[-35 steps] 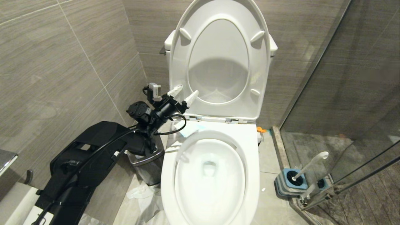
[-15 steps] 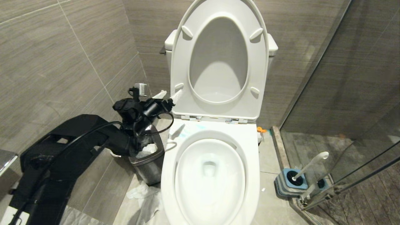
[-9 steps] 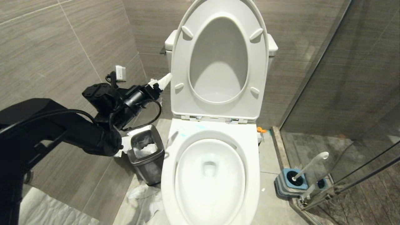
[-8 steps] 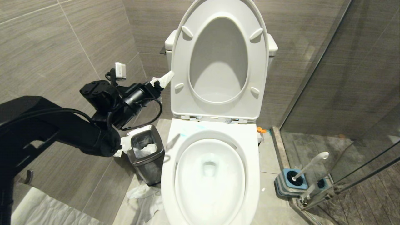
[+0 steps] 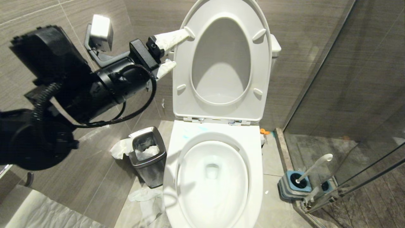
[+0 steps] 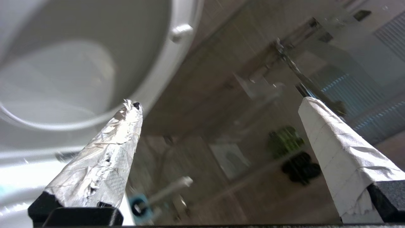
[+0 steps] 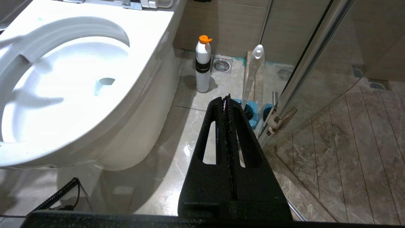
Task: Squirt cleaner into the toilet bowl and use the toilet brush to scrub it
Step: Use the left hand to lift the toilet lid slightly, then pour in the cleaning agent
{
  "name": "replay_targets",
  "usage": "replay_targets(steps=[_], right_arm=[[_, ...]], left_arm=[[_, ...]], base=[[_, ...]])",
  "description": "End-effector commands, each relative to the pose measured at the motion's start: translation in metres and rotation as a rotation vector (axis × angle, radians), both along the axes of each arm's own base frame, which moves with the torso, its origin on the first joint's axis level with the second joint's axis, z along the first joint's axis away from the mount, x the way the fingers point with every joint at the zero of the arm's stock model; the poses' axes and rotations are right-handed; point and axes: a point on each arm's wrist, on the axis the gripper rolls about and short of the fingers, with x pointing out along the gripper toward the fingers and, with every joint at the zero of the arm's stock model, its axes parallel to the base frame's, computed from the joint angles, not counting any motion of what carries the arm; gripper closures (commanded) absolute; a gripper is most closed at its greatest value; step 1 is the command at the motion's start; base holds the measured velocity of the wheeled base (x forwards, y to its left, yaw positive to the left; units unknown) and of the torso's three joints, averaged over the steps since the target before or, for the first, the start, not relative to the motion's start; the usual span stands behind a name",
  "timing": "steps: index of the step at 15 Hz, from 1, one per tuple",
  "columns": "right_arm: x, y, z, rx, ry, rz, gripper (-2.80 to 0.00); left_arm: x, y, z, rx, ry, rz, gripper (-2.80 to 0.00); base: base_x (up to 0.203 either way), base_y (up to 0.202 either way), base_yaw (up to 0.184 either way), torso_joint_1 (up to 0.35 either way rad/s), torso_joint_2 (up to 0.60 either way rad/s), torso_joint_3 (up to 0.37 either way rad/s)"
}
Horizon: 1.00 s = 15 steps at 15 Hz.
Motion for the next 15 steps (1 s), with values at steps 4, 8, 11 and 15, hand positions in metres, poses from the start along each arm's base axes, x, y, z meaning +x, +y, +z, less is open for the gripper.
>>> replay_targets(steps=[4, 8, 11, 15], right_arm=[[0.0, 0.0, 0.0, 0.0, 0.002, 0.0, 0.0], [0.0, 0.0, 0.0, 0.0, 0.0, 0.001, 0.0], [0.0, 0.0, 0.0, 0.0, 0.001, 0.0, 0.0], [0.0, 0.0, 0.0, 0.0, 0.0, 0.0, 0.0]], left_arm=[[-0.093, 0.037, 0.037, 0.242, -0.015, 0.062, -2.8], [-0.099, 0.056, 0.039, 0.45, -0.175, 0.304, -2.8], [-0.102, 0.065, 0.043, 0.48, -0.196, 0.426, -2.8], [-0.108, 0.07, 0.045, 0.487, -0.202, 0.506, -2.8]], base=[[0.0, 0.0, 0.0, 0.0, 0.0, 0.0], [0.0, 0.0, 0.0, 0.0, 0.0, 0.0], [0.0, 0.0, 0.0, 0.0, 0.0, 0.0], [0.0, 0.0, 0.0, 0.0, 0.0, 0.0]])
